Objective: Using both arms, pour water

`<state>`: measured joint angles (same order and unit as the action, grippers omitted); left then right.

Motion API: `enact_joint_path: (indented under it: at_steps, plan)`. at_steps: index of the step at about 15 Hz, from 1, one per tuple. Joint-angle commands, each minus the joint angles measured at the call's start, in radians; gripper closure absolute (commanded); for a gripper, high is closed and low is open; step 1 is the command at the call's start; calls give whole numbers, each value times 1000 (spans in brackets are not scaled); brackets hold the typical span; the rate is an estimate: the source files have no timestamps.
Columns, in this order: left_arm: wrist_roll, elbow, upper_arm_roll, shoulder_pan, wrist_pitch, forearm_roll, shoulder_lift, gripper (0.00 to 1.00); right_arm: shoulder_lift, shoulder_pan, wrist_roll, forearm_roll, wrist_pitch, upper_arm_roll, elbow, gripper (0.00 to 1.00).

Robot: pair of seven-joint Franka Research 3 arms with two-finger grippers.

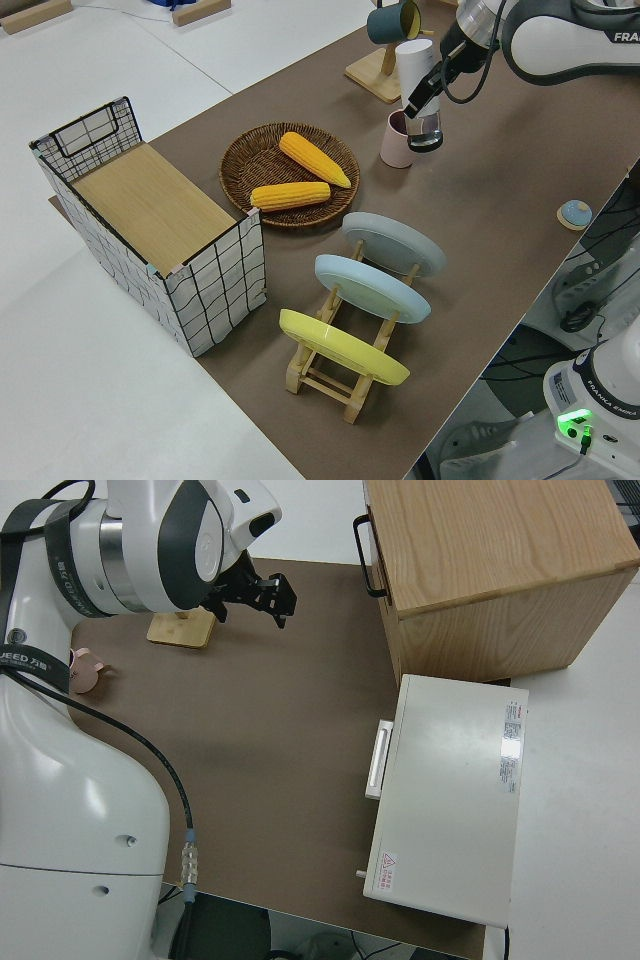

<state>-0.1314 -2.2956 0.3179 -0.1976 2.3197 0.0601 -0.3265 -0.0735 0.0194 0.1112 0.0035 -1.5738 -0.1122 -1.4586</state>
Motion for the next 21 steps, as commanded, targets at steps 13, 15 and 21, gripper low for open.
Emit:
enact_joint_path:
  at_steps: [13,15,21]
  plan:
    - [103,273,3,-304,313,-68,130,1000,4,7,-11,-5,8,-6,4,13]
    - [157,356,1,-336,300,-68,194,1000,3,7,-11,-4,8,-6,4,13]
    - [300,589,-55,-353,291,-59,391,1000,3,7,-11,-5,8,-6,4,15]
